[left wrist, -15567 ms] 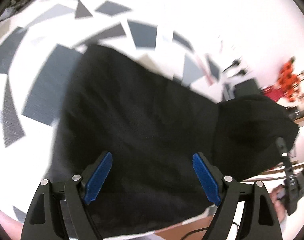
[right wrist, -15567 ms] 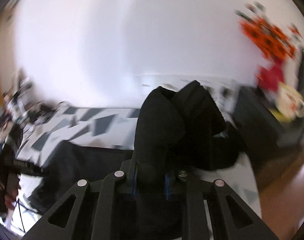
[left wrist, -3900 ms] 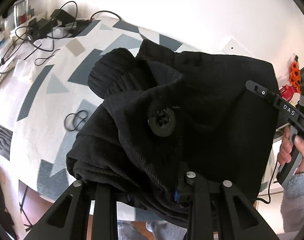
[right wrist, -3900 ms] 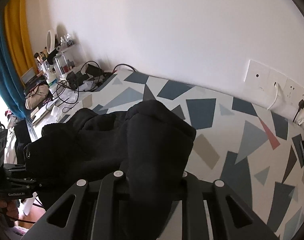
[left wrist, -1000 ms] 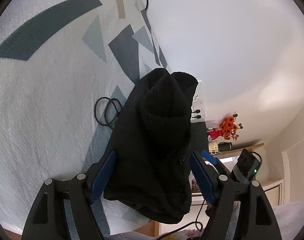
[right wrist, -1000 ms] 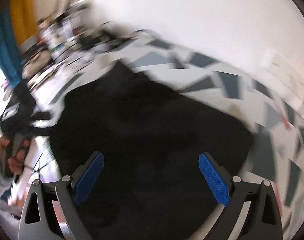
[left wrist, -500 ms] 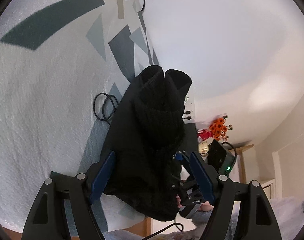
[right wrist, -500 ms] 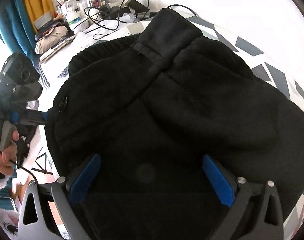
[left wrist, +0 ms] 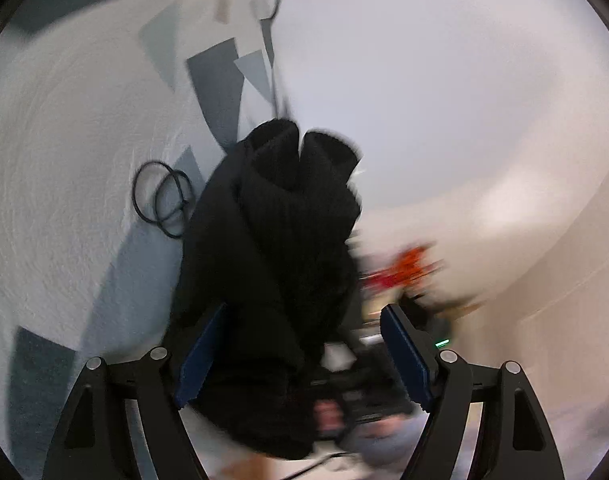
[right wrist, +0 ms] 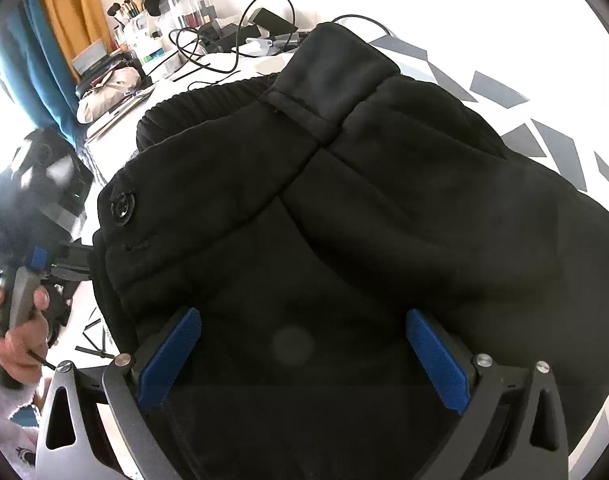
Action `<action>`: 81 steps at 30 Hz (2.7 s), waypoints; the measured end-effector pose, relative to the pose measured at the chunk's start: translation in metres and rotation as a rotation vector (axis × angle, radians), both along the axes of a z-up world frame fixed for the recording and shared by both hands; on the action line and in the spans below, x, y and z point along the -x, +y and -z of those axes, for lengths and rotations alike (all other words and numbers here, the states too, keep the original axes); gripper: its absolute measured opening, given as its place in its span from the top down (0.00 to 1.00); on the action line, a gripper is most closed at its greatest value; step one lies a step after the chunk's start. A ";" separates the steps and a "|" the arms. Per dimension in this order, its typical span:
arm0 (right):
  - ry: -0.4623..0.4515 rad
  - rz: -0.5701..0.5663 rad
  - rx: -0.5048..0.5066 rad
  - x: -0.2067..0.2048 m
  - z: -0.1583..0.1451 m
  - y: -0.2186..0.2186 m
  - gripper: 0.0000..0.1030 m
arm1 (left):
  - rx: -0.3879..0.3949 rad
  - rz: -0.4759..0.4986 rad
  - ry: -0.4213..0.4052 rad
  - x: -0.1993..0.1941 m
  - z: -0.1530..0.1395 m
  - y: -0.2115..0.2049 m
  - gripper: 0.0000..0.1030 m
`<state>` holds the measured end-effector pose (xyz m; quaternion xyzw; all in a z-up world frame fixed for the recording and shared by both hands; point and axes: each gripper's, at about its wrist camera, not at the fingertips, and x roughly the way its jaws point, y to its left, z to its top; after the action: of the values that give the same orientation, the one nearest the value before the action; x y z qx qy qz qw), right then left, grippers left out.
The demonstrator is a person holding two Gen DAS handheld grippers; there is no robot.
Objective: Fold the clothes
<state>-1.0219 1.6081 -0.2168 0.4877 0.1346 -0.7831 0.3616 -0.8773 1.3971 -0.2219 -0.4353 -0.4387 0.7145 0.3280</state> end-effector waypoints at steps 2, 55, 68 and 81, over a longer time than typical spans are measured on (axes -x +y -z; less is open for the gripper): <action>-0.004 -0.001 0.006 0.000 0.000 0.001 0.00 | 0.201 0.031 0.058 -0.004 -0.016 0.013 0.25; -0.052 0.481 0.299 0.045 -0.019 0.227 0.00 | 0.639 -0.063 -0.157 0.001 -0.052 0.049 0.57; -0.175 0.357 0.311 0.112 0.008 0.174 0.00 | 0.674 -0.089 -0.171 -0.006 -0.057 0.069 0.56; 0.022 0.250 0.069 0.073 -0.032 0.133 0.73 | 0.707 -0.084 -0.123 -0.010 -0.076 0.079 0.59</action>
<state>-1.0945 1.7407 -0.1848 0.4794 0.0495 -0.8314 0.2764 -0.8676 1.4766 -0.1459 -0.5454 -0.2010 0.8075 0.1005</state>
